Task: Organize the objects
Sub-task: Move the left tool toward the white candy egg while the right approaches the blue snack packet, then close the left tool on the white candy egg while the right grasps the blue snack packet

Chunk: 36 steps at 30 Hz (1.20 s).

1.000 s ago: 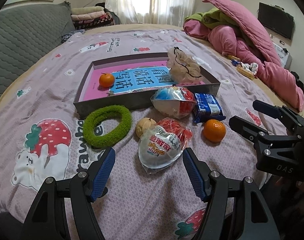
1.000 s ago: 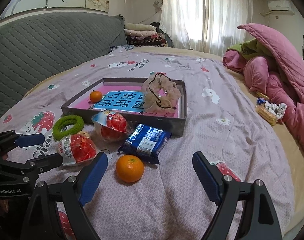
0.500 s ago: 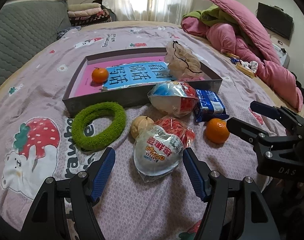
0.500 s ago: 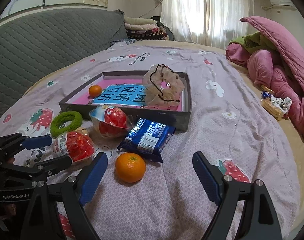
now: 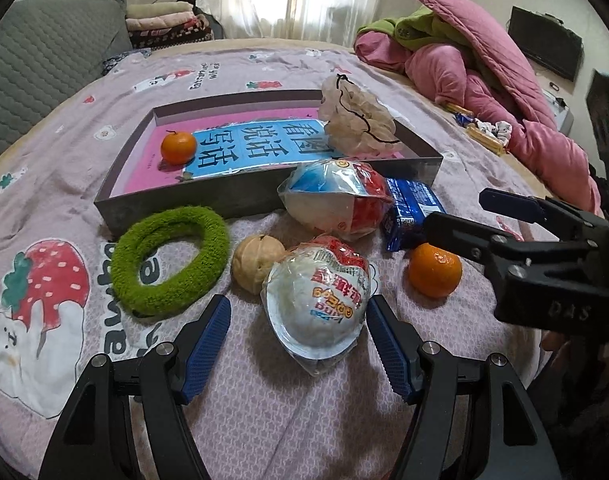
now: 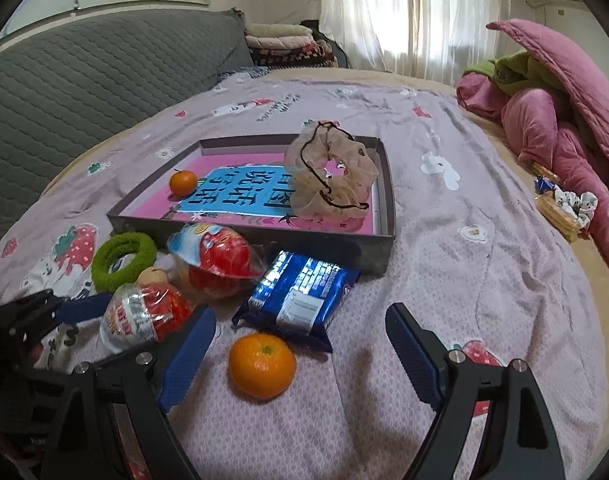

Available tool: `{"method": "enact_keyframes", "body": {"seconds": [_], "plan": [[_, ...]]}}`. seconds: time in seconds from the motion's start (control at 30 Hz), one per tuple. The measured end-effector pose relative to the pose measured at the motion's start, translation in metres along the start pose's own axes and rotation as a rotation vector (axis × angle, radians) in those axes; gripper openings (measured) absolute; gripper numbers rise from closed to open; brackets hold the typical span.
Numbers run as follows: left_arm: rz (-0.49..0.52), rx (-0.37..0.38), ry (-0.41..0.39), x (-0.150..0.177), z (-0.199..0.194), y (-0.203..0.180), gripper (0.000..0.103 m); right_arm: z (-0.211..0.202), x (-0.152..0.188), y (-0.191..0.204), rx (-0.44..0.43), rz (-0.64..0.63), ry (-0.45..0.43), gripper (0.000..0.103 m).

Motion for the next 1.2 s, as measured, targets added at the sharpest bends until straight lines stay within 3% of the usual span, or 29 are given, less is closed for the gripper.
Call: {"method": "enact_keyframes", "body": {"seconds": [0.7, 0.77, 0.9, 1.07, 1.2], "plan": [[0.025, -0.012, -0.021, -0.005, 0.009, -0.007, 0.071, 0.056, -0.014, 0.006, 0.037, 0.029, 0.201, 0.086], [0.021, -0.006, -0.02, -0.006, 0.01, -0.008, 0.069, 0.056, -0.013, 0.004, 0.03, 0.032, 0.201, 0.082], [0.014, -0.005, -0.022, -0.008, 0.011, -0.01, 0.066, 0.054, -0.012, 0.001, 0.007, 0.028, 0.196, 0.064], [0.045, -0.035, -0.038, -0.009, 0.011, -0.019, 0.056, 0.05, -0.01, -0.008, -0.029, 0.056, 0.182, 0.059], [0.077, -0.066, -0.036, -0.007, 0.013, -0.025, 0.054, 0.046, -0.009, -0.012, -0.026, 0.049, 0.174, 0.058]]}}
Point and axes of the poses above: each gripper's, at about its wrist camera, not at the fingertips, and z roughly the way its jaws point, y to its left, x to its underside, the point moved 3 cm from there along z, roughly the way its jaws point, and after that the axes turned 8 degrees about y, right-handed, at the moved point
